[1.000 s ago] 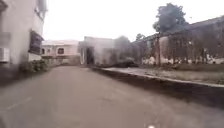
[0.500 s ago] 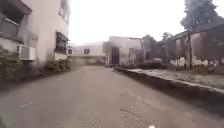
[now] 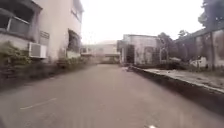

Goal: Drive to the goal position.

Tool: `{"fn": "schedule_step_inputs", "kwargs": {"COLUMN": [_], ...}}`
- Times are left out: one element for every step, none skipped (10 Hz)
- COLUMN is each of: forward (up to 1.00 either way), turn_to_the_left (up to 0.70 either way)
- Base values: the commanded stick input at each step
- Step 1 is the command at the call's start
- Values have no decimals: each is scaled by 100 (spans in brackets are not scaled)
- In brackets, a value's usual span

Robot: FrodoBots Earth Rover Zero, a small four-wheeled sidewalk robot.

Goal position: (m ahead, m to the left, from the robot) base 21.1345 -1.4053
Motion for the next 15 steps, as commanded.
{"fn": "schedule_step_inputs", "kwargs": {"forward": [70,70,70,70,70,70,70,70,70,70,70,70,70,70,70], "turn_to_the_left": [-22,-20,-4,13,12,12,12,13,-15,-13,-19,-27,-29,-29,-20]}}
